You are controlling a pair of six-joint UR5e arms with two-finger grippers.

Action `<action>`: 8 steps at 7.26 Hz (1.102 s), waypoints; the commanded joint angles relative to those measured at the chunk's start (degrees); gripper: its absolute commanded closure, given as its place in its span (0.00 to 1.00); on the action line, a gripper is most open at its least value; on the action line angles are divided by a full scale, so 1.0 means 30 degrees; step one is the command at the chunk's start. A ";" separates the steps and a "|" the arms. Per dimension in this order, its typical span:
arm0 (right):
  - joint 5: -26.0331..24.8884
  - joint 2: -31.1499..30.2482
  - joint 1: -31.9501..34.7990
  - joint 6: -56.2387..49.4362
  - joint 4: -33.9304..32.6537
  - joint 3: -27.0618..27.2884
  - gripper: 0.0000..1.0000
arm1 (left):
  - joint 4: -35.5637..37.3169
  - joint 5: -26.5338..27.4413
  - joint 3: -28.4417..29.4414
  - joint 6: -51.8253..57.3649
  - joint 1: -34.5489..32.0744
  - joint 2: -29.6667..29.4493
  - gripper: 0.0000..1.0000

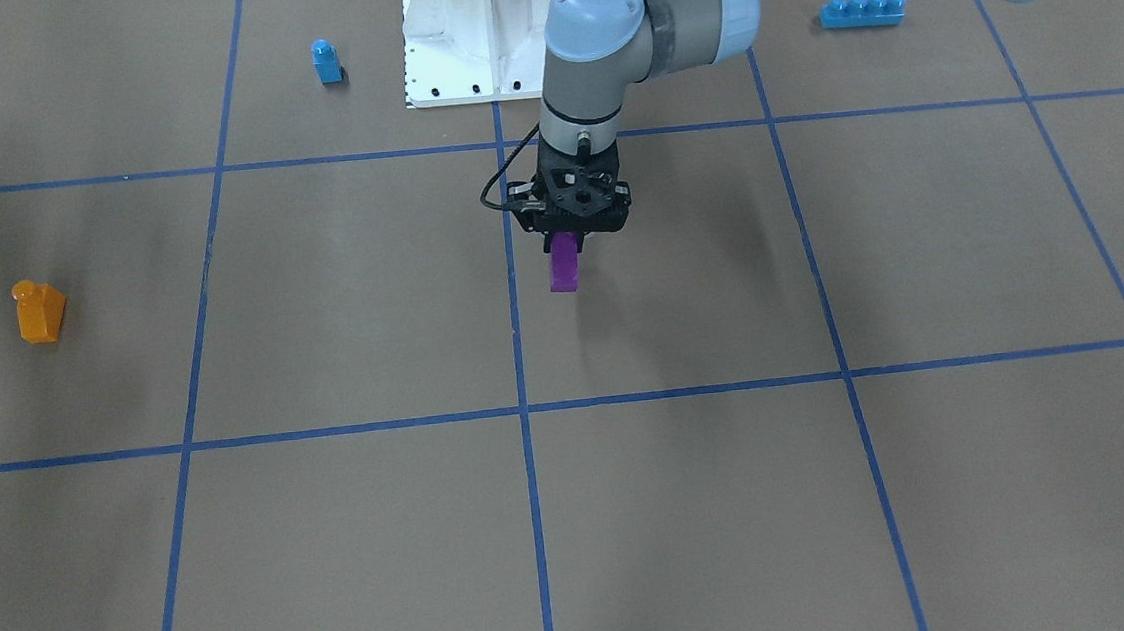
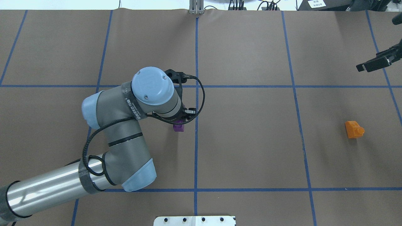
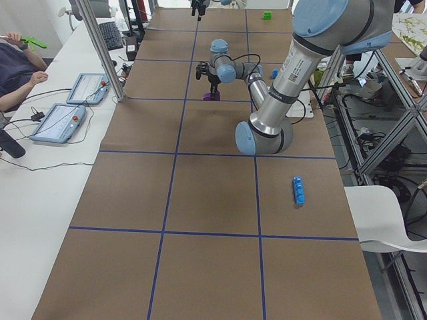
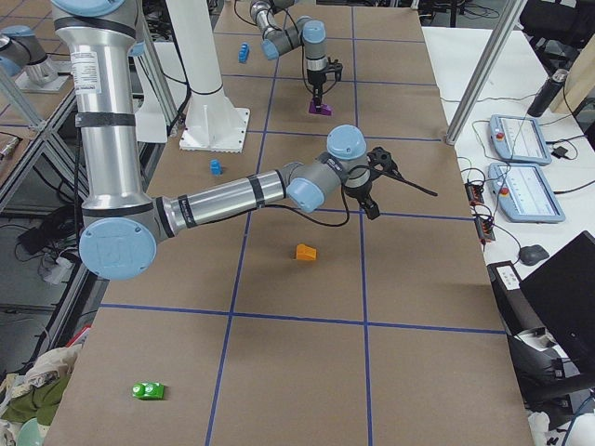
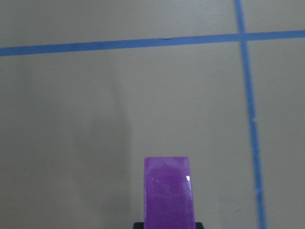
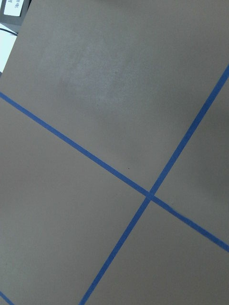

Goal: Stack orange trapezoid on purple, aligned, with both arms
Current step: 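Lower the purple block onto the grid line crossing with the left gripper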

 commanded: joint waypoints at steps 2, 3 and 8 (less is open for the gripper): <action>-0.0010 0.0028 0.0018 0.0006 -0.0004 -0.0024 0.00 | -0.0076 0.0898 0.2543 -0.0791 0.0750 -0.1694 1.00; -0.0010 0.0029 -0.0011 0.0006 -0.0004 -0.0024 0.00 | -0.0076 0.1220 0.2635 -0.0822 0.1014 -0.1869 1.00; 0.0019 -0.0001 0.0018 0.0006 -0.0033 0.0005 0.00 | -0.0077 0.1252 0.2987 -0.1027 0.1339 -0.1900 0.95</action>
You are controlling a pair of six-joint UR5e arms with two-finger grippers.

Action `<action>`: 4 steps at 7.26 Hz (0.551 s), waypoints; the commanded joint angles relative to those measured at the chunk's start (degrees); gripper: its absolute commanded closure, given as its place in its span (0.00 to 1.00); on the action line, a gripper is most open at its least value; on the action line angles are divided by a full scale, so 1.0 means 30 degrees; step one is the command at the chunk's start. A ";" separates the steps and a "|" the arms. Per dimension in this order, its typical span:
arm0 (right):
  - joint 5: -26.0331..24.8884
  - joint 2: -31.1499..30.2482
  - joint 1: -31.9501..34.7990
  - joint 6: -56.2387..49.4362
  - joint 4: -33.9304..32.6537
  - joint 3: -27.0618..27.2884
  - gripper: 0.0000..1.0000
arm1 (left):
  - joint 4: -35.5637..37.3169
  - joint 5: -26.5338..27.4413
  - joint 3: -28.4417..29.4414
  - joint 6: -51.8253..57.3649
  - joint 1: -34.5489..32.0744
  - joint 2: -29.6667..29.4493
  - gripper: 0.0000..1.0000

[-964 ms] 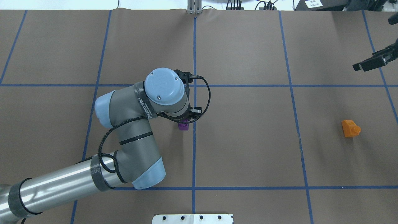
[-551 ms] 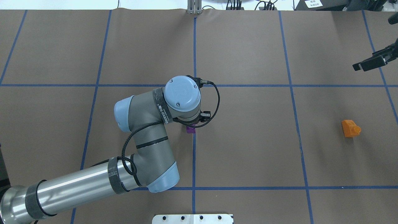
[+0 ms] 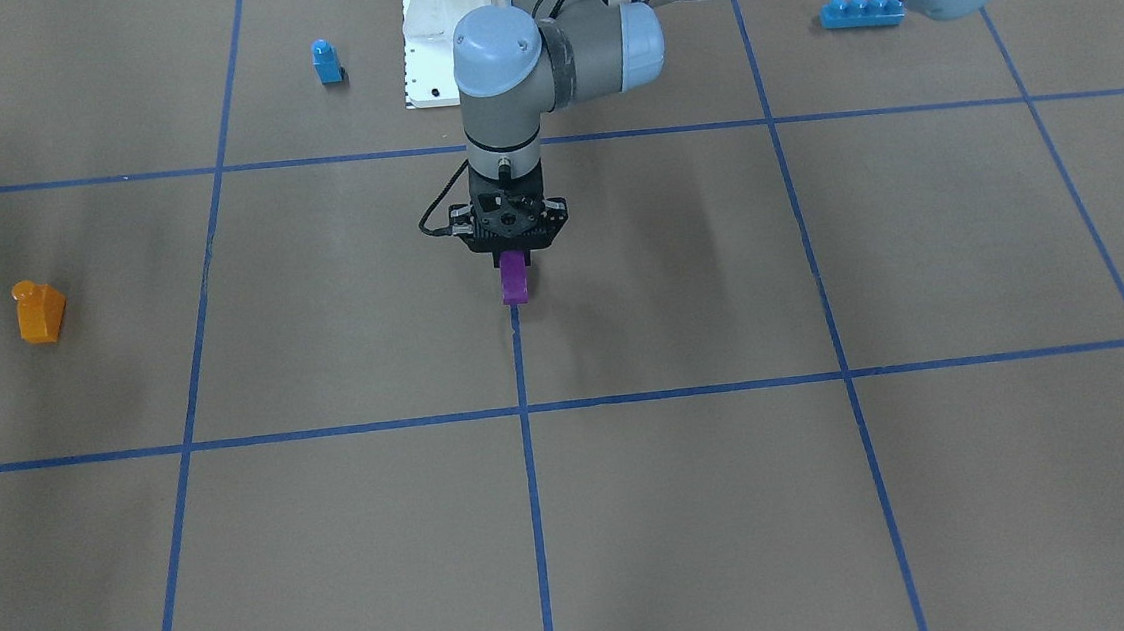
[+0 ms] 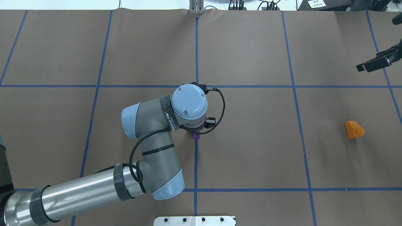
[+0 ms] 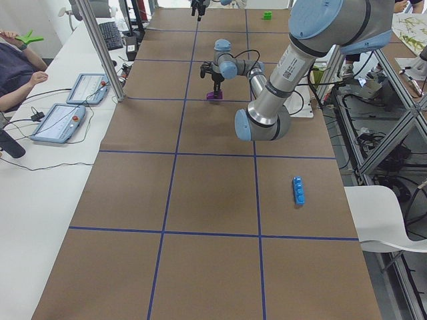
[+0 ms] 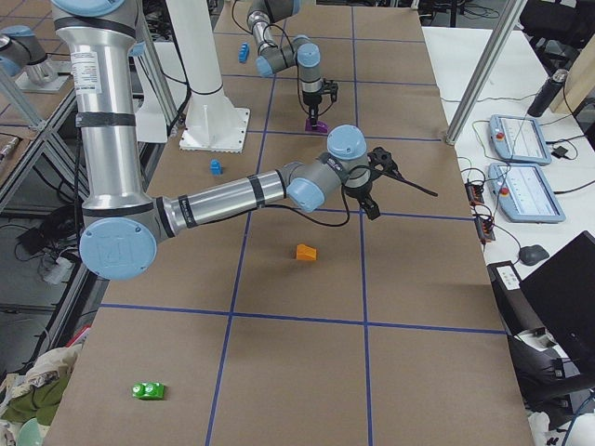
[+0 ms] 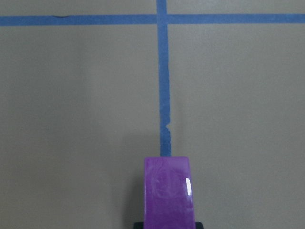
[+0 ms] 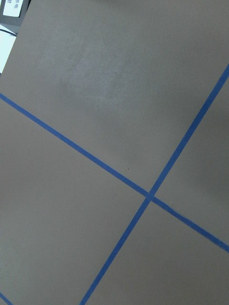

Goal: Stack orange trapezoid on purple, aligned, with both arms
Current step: 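Lower the purple block onto the grid line crossing with the left gripper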

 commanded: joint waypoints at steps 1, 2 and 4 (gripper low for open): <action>0.0010 -0.0005 0.0016 0.0001 -0.0004 0.0010 0.00 | 0.0012 0.0002 0.0159 -0.0009 0.0020 -0.0003 0.93; 0.0010 -0.0005 -0.0013 0.0001 -0.0004 0.0010 0.00 | 0.0012 0.0002 0.0159 -0.0009 0.0049 -0.0003 0.90; 0.0010 -0.0005 -0.0013 0.0001 -0.0004 0.0010 0.00 | 0.0012 0.0002 0.0420 -0.0009 0.0107 -0.0003 0.83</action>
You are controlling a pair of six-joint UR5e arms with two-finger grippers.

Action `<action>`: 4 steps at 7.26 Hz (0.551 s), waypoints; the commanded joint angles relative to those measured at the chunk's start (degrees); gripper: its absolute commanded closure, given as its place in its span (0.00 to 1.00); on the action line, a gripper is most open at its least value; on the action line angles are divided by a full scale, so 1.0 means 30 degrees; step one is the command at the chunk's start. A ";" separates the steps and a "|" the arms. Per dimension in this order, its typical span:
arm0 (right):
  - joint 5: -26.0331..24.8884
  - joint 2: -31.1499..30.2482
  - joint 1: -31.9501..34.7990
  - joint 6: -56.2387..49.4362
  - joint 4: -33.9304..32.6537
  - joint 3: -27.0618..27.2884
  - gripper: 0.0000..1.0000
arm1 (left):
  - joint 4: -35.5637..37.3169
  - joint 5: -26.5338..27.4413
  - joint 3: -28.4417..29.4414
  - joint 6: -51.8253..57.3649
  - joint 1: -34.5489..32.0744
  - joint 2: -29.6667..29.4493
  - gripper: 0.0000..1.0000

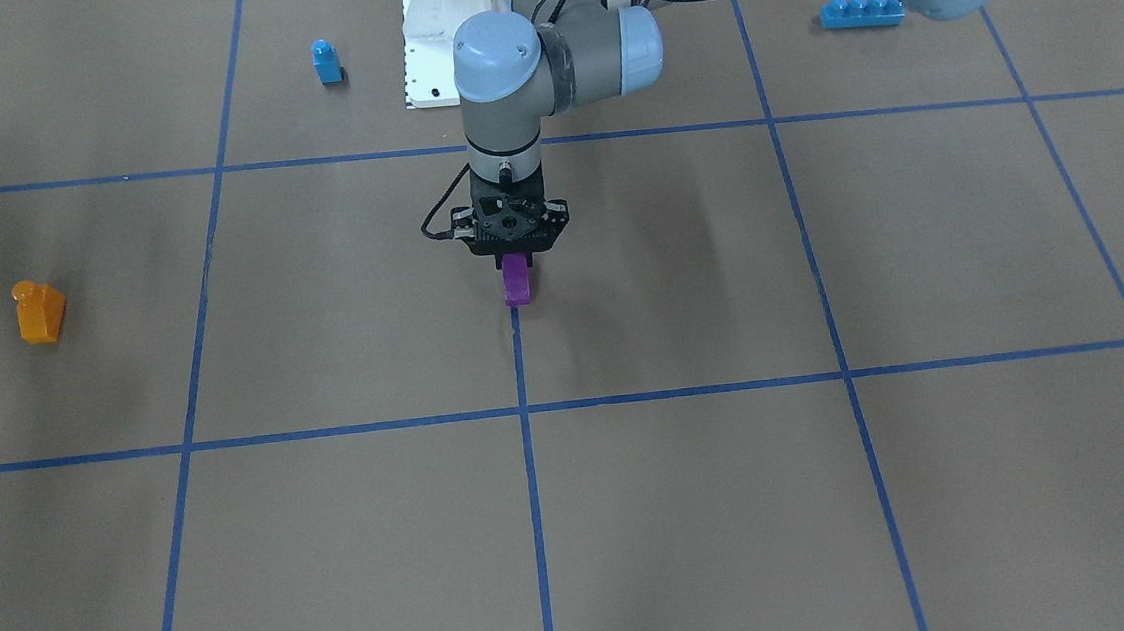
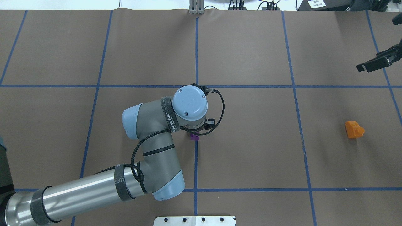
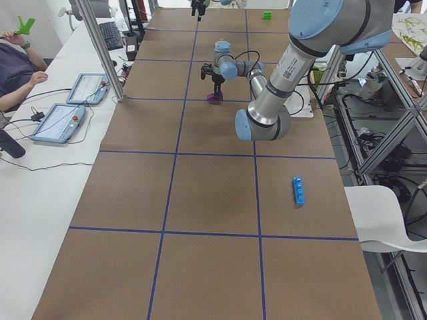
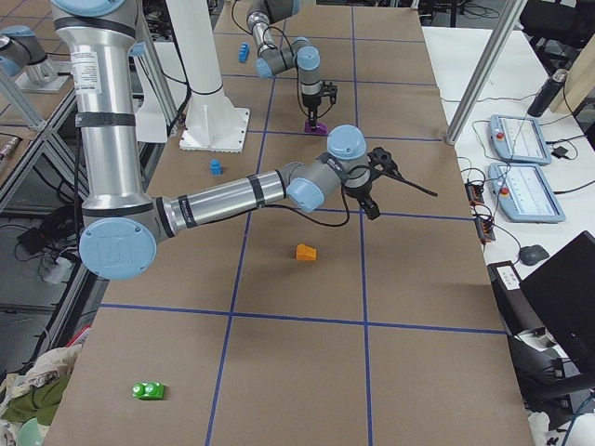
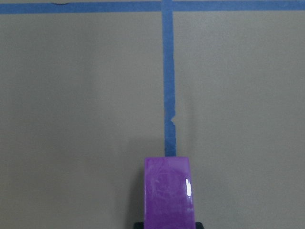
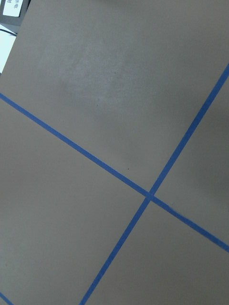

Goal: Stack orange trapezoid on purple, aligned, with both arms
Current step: 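Lower the purple block onto the grid line crossing with the left gripper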

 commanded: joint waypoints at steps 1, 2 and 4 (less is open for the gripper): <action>0.0000 0.0000 0.0012 0.0029 0.0000 0.0029 0.00 | 0.0000 0.0029 0.0338 0.0017 0.0065 -0.0029 0.78; 0.0000 0.0000 -0.0017 0.0030 0.0029 0.0029 0.00 | -0.0029 0.0030 0.0369 0.0017 0.0065 -0.0058 0.75; 0.0000 0.0000 0.0012 0.0175 0.0029 0.0000 0.00 | 0.0000 0.0030 0.0369 0.0017 0.0152 -0.0088 0.71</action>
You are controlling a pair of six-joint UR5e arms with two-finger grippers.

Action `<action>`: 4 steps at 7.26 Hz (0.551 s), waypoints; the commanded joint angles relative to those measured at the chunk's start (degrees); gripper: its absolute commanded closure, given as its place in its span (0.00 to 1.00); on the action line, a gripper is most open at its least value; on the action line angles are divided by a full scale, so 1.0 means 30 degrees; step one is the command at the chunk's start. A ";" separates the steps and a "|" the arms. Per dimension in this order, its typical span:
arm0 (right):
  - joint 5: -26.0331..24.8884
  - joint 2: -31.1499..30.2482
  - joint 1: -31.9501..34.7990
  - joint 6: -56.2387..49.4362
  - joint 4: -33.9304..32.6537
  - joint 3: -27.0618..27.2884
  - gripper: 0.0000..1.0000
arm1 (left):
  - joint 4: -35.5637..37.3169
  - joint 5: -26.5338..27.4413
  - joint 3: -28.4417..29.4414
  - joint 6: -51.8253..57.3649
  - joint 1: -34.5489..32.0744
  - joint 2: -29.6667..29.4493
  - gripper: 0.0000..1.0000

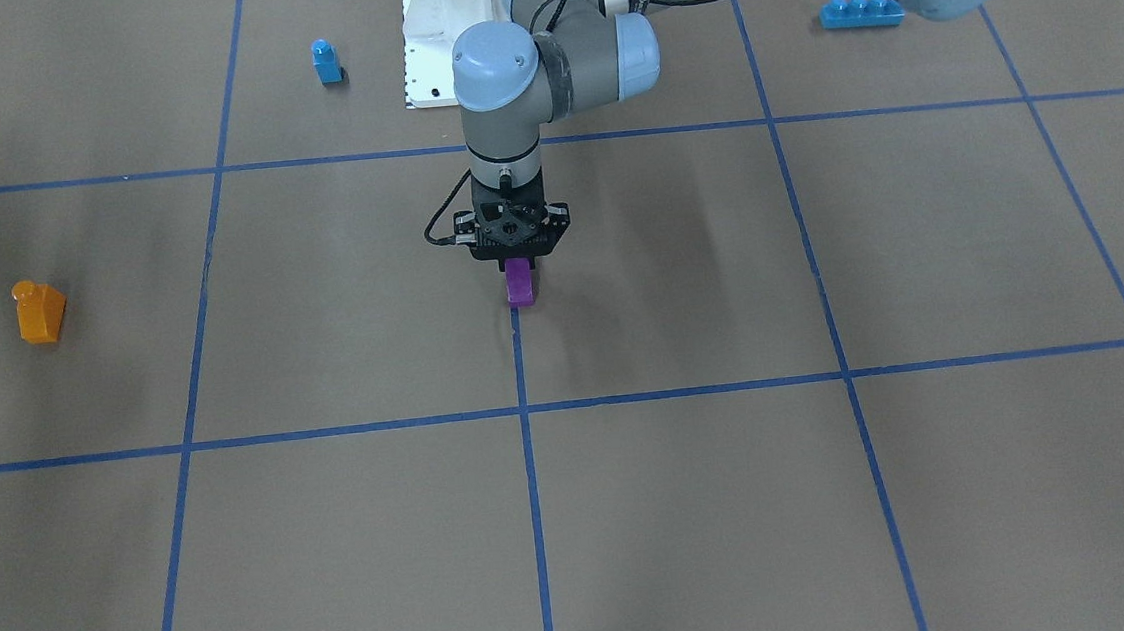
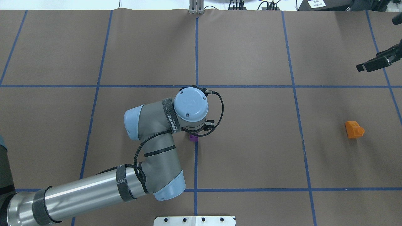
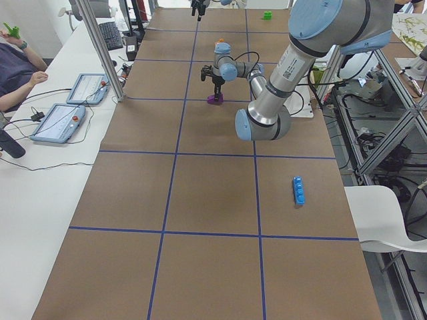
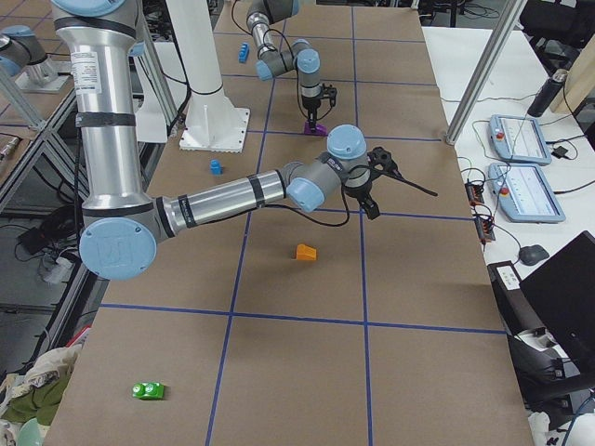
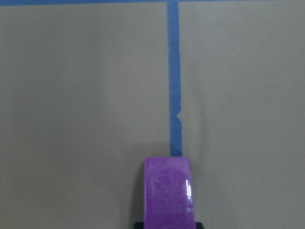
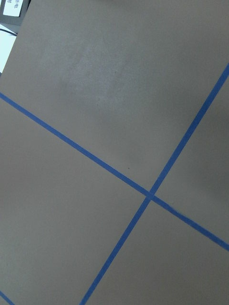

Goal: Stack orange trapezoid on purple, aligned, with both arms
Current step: 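Lower the purple block onto the grid line crossing with the left gripper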

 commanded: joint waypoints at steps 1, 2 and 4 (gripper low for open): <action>0.0000 0.0000 0.0020 0.0077 0.0017 0.0005 0.00 | -0.0010 0.0002 0.0027 0.0001 0.0121 -0.0027 0.71; 0.0000 0.0000 0.0020 0.0077 0.0017 -0.0023 0.00 | -0.0010 0.0002 0.0027 -0.0028 0.0180 -0.0056 0.71; 0.0000 0.0000 0.0020 0.0077 0.0017 -0.0023 0.00 | -0.0010 0.0002 0.0027 0.0001 0.0297 -0.0086 0.66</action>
